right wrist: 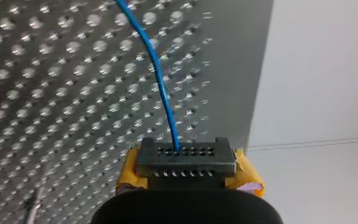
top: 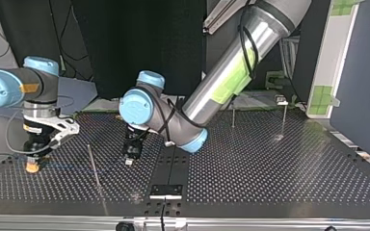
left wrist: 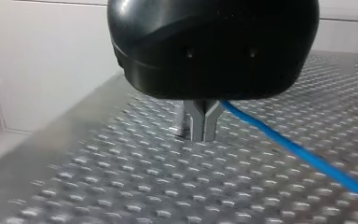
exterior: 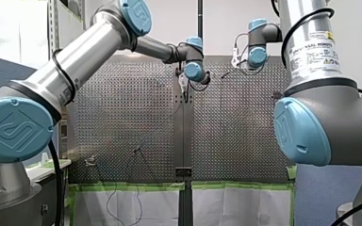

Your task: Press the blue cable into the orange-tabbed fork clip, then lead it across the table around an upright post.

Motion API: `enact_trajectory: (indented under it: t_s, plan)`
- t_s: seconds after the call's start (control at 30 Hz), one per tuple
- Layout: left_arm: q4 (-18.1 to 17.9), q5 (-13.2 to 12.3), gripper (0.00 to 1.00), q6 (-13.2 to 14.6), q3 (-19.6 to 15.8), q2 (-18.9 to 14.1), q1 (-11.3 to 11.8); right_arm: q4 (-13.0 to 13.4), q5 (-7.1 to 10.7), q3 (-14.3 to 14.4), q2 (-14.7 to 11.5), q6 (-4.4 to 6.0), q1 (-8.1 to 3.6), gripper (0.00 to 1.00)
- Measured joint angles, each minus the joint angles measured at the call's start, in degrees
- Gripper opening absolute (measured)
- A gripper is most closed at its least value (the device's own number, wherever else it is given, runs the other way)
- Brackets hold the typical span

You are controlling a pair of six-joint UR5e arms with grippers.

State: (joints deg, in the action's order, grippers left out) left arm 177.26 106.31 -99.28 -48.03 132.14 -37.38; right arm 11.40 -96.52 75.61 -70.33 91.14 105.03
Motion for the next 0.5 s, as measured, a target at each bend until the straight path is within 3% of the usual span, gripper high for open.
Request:
enact_trajectory:
  t_s: [0.33, 0.37, 0.4, 0.47, 0.5]
  plan:
    - [-0.7, -0.5, 0.0, -0.4, -0.8, 1.4, -0.1, 0.5, -0.51, 3.3, 0.2, 0.03, -0.1, 0.0]
    - [-0.7, -0.4, 0.1, -0.4, -0.8, 1.4, -0.1, 0.6, -0.53, 3.5, 0.2, 0.05, -0.14, 0.0]
    - [-0.7, -0.4, 0.1, -0.4, -0.9, 1.4, -0.1, 0.9, -0.56, 3.9, 0.3, 0.07, -0.22, 0.0]
    - [-0.7, -0.2, 0.34, -0.4, -0.9, 1.4, 0.0, 1.4, -0.58, 4.6, 0.4, 0.22, -0.37, 0.0]
    - [-0.7, -0.2, 0.34, -0.4, -0.9, 1.4, 0.0, 1.8, -0.59, 5.1, 0.6, 0.45, -0.49, 0.0]
